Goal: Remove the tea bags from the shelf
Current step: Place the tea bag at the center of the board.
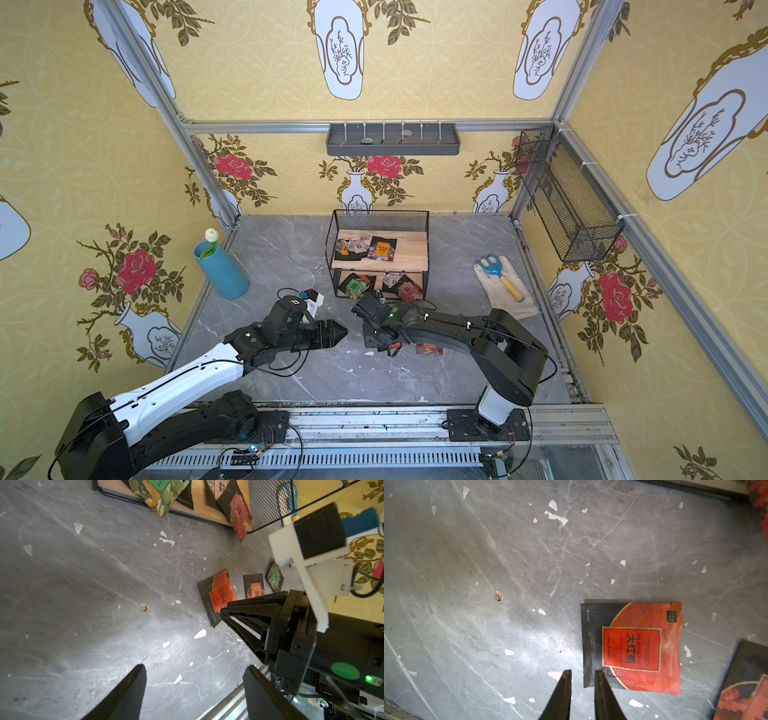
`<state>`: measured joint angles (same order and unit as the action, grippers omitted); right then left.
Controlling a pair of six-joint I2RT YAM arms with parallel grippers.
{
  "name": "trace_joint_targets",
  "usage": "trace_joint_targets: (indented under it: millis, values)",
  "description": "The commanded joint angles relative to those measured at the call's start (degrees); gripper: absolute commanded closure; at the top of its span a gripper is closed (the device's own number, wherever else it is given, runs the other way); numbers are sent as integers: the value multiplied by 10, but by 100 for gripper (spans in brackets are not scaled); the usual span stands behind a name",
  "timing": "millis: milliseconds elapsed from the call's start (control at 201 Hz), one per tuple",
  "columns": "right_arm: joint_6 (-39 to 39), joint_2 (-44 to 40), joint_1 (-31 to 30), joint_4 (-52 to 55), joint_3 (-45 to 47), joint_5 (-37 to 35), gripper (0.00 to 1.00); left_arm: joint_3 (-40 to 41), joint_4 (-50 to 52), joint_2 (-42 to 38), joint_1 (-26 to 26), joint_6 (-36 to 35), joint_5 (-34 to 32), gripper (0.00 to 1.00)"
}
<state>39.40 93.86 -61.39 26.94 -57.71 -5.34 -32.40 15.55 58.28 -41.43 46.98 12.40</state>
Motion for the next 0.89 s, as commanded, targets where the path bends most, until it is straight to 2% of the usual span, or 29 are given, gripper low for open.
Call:
trace_joint_targets:
  millis: [0, 269, 448, 637, 886]
  values:
    - [4, -8, -1, -1, -6, -4, 75, 3, -3, -1, 0, -1, -6, 17]
    - [0, -31, -2, 10, -12, -24, 73, 1, -5, -1, 0, -1, -6, 17]
    - [-20, -59, -1, 32, -34, -48, 68, -5, -7, -10, 1, 1, -9, 17]
    - [-61, -80, 3, 57, -71, -80, 62, -31, -15, 2, 2, 4, 0, 17]
    - [-135, -92, 46, 77, -149, -92, 53, -92, -9, 38, 5, -4, 2, 17]
